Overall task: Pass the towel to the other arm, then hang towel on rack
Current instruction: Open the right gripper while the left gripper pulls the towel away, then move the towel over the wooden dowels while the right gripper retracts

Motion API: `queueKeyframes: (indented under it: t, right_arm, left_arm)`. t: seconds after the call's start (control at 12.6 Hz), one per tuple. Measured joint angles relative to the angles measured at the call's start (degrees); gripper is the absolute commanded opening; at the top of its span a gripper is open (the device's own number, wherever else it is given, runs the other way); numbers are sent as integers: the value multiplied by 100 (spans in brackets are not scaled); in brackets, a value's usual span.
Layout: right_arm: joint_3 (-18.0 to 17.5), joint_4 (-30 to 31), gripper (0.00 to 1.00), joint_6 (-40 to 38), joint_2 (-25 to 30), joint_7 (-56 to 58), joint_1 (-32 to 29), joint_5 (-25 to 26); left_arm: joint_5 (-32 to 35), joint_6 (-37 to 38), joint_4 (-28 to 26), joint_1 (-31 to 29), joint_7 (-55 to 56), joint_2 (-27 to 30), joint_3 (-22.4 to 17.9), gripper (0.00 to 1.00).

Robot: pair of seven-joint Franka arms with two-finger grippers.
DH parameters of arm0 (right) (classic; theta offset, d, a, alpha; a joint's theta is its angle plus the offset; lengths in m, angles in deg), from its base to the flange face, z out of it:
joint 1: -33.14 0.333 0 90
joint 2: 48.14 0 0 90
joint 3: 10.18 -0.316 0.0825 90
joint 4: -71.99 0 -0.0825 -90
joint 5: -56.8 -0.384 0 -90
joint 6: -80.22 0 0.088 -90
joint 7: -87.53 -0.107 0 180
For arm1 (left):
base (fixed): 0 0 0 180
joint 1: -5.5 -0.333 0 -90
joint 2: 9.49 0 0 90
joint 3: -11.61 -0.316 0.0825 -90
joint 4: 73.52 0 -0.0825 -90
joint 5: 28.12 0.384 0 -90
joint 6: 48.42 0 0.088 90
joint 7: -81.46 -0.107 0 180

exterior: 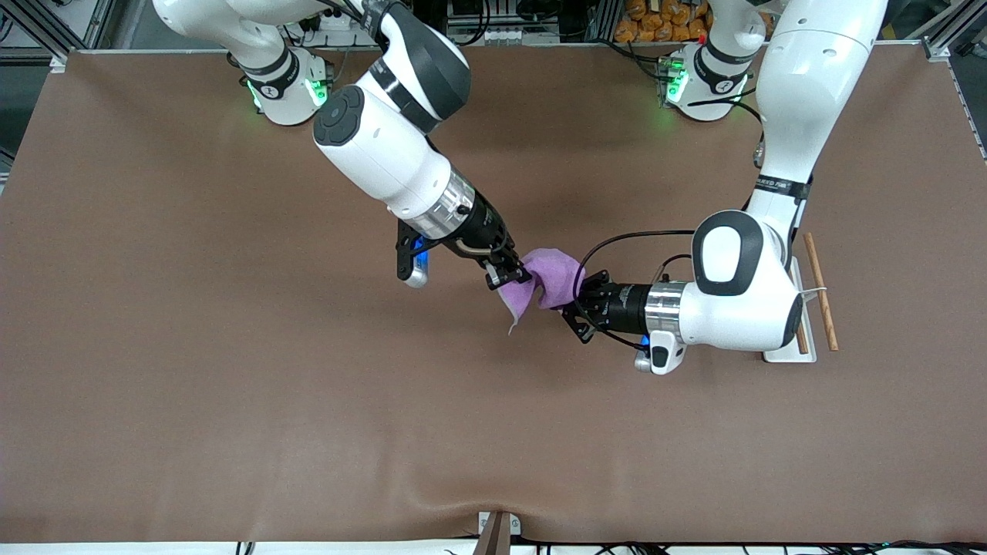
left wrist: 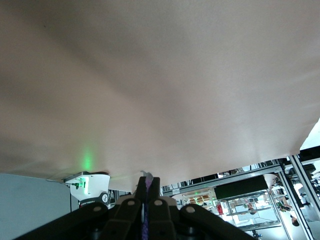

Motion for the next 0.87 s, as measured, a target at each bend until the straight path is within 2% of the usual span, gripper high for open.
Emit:
queueKeyframes:
  t: [0.08,0.16,0.24,0.32,0.79,0.87]
  right_arm:
    - [0,0,0,0,0,0,0,0]
    - [0,0,28,0,0,0,0,0]
    - [4,0,94,0,0,-4,0,0]
    - [17,0,100,0,0,-11,0,-2]
    - [52,-30,100,0,0,-13,-1,-2]
    - [63,-47,100,-4,1,-13,-1,-2]
  left_arm:
    - [46,92,33,-42,-3,2,-19,0]
    - [190,203,75,-120,-3,15,-25,0]
    - [382,368,105,-241,-4,55,-27,0]
    - [552,582,127,-379,-8,115,-31,0]
    - [1668,1440,224,-1099,-1342,912,-44,0]
    - [2022,1548,223,-1134,-1649,1039,-42,0]
